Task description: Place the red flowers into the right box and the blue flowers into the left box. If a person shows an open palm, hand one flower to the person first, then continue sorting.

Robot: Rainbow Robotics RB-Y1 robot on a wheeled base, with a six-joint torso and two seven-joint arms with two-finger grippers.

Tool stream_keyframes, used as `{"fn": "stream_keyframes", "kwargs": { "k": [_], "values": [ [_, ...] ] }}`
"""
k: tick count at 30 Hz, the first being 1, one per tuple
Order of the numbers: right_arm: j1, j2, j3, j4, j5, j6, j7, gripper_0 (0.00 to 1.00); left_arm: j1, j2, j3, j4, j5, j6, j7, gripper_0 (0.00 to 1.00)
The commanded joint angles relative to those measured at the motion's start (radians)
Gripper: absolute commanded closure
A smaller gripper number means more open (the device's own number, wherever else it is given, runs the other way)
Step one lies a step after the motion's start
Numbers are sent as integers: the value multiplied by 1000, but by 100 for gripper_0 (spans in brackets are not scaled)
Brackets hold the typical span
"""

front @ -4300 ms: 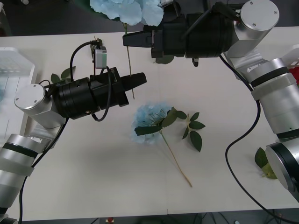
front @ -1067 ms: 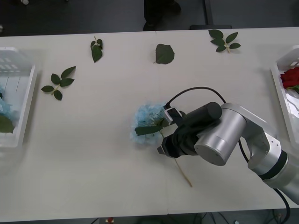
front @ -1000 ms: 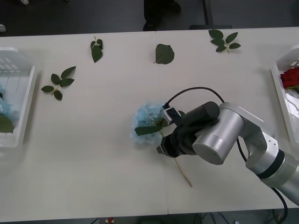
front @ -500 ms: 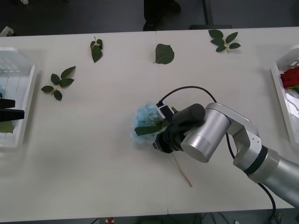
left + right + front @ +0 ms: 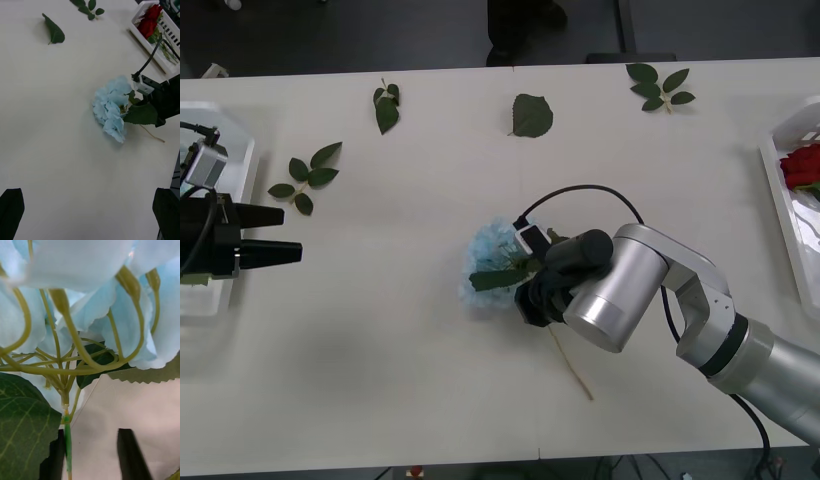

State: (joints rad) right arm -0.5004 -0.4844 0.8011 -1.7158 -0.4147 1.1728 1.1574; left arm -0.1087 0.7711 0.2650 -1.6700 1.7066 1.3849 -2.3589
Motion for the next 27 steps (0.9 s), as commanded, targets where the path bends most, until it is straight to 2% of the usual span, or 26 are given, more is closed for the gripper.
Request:
{"fn": "stream_keyframes", "kwargs": {
  "k": [1,2,3,10,15,22,27],
  "values": [
    [-33,32,18,-10,17,-12,-36,88,67,-50,-1,-76,13,-63,-118,0],
    [-33,32,20,-10,19,-12,-38,97,90,-59,-3,-89,31,-79,-151,0],
    [-33,32,18,-10,19,-13,-41,100,115,-66,-6,-100,53,-95,-181,0],
    [-38,7,-39,-16,-68,-47,-33,100,221,-76,-43,-108,217,-156,-346,0],
    [-56,-19,-161,-67,-200,-51,22,100,279,-105,-84,-108,340,-184,-346,0],
    [-148,-17,-344,-65,-411,-58,246,100,274,-133,-93,-108,344,-201,-346,0],
    [-216,-16,-385,-62,-535,-154,393,100,265,-154,-104,-108,346,-213,-346,0]
  ]
}}
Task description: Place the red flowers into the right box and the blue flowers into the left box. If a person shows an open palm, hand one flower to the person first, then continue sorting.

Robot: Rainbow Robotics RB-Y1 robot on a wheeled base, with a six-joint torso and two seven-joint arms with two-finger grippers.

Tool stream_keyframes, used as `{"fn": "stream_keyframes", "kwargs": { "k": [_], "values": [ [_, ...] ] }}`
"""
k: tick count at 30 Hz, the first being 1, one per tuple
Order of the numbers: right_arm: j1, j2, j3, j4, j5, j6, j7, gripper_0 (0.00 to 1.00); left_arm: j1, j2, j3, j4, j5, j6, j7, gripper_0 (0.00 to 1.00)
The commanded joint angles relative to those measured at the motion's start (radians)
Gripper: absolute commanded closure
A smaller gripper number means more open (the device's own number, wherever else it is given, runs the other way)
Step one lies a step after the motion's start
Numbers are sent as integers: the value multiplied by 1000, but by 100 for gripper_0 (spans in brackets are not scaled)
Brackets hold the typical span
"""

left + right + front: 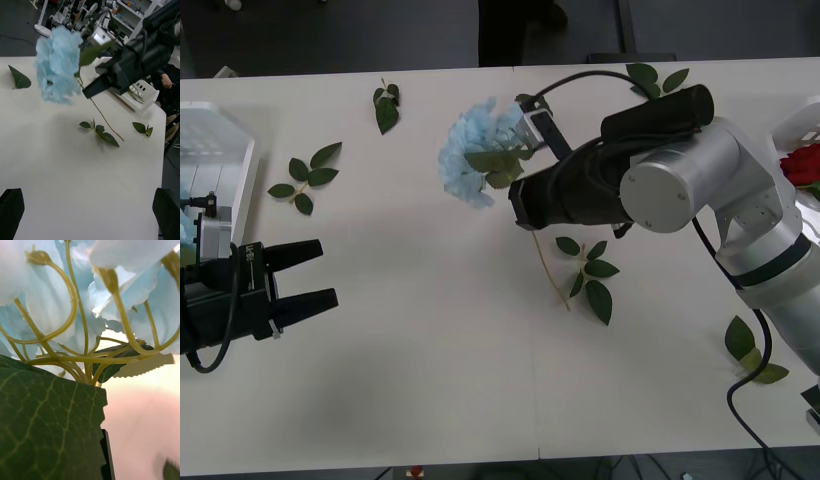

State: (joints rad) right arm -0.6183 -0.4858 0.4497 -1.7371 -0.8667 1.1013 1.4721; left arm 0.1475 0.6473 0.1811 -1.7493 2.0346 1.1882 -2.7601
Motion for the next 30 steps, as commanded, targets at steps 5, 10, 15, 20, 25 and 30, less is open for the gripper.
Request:
{"fn": "stream_keyframes", "kwargs": {
  "k": [5,10,15,20,25,30],
  "values": [
    [-143,3,-34,-41,-189,-202,166,100,4,-38,-20,-27,18,-24,55,0],
    [-170,16,-36,-24,-342,-301,201,100,4,-38,-20,-27,18,-24,55,0],
    [-178,16,-36,-25,-354,-351,223,100,4,-38,-20,-27,18,-24,55,0],
    [-204,10,-40,14,-347,-406,232,100,4,-38,-20,-27,18,-24,55,0],
    [-282,15,-62,102,-331,-520,252,100,4,-38,-20,-27,18,-24,55,0],
    [-397,47,-108,218,-310,-584,281,100,4,-38,-20,-27,18,-24,55,0]
  ]
}}
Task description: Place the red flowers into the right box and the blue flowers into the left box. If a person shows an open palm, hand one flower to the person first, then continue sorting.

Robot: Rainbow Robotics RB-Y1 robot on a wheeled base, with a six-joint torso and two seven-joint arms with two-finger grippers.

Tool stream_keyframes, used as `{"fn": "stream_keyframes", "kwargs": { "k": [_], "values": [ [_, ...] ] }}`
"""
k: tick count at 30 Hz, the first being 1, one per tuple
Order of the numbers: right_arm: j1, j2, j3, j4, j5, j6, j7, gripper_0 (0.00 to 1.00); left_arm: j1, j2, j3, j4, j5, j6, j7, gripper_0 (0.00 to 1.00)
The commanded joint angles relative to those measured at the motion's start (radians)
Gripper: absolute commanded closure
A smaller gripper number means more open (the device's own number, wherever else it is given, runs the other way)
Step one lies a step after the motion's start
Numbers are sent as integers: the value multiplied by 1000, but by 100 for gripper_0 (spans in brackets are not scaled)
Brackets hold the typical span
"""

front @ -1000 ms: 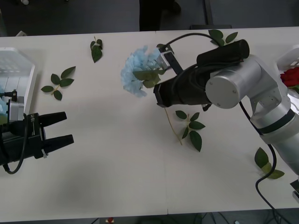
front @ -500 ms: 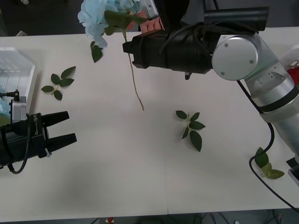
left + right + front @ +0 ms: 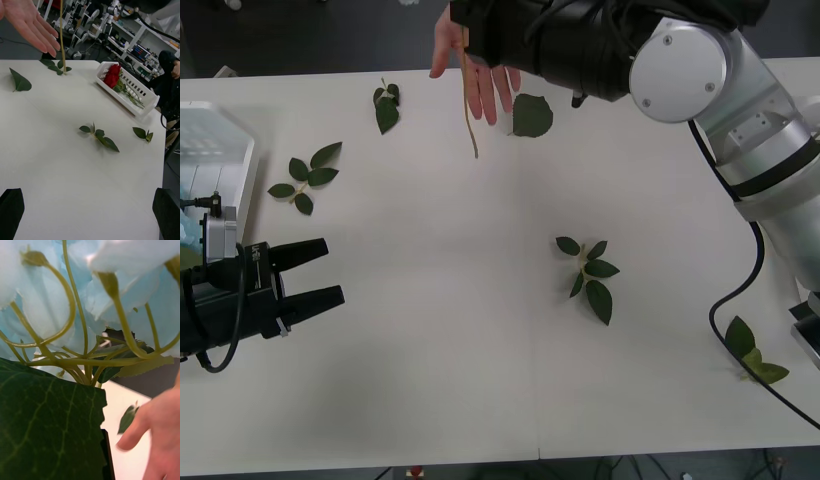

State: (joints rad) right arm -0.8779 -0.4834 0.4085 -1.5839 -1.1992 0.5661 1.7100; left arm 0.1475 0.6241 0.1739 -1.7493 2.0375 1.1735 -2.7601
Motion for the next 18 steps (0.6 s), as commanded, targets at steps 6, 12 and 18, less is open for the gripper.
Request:
{"fn": "stream_keyframes", "kwargs": {
  "k": [6,12,18],
  "values": [
    [-262,62,-66,217,44,-138,74,100,4,-15,-13,-27,15,-9,55,0],
    [-352,83,-70,326,69,-218,134,100,4,-15,-13,-27,15,-9,55,0],
    [-371,83,-70,349,64,-238,203,100,4,-15,-13,-27,15,-9,55,0]
  ]
}}
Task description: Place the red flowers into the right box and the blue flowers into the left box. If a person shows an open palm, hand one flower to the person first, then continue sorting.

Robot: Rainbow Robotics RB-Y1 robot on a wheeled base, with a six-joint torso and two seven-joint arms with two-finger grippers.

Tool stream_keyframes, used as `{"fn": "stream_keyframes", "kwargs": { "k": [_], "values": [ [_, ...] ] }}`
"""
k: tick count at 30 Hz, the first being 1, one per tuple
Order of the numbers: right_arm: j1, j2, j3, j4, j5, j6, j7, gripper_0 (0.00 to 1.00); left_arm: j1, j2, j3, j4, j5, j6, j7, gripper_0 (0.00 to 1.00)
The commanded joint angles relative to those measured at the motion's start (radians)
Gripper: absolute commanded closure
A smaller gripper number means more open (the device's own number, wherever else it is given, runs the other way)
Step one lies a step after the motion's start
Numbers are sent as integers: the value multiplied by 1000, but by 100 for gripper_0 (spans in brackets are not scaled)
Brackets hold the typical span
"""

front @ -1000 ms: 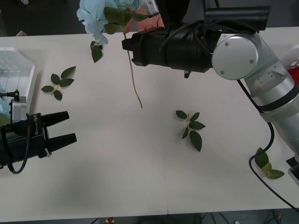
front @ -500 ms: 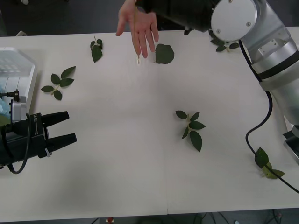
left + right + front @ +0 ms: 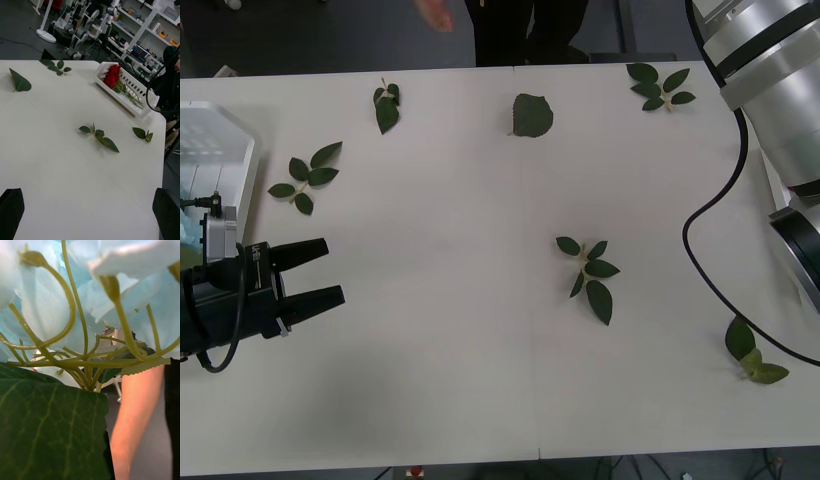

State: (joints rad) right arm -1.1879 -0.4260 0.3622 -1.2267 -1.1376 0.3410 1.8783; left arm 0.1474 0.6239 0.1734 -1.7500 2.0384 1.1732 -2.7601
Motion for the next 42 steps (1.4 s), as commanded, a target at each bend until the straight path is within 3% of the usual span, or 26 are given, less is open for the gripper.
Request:
{"fn": "stream_keyframes", "kwargs": {
  "k": [1,22,24,28,32,42],
  "values": [
    [-59,26,-22,-8,4,-13,35,100,4,-15,-12,-26,14,-9,55,0],
    [-61,27,-22,-8,-22,-28,35,98,4,-15,-12,-26,14,-9,55,0],
    [-61,27,-23,-8,-37,-26,32,53,4,-15,-12,-26,14,-9,55,0],
    [-61,26,-23,-8,-145,-28,39,11,4,-15,-12,-26,14,-9,55,0],
    [-61,26,-25,-8,-183,-28,55,0,4,-15,-12,-26,14,-9,55,0],
    [-59,-8,-25,-8,-258,4,81,0,4,-15,-12,-26,14,-9,55,0]
  ]
}}
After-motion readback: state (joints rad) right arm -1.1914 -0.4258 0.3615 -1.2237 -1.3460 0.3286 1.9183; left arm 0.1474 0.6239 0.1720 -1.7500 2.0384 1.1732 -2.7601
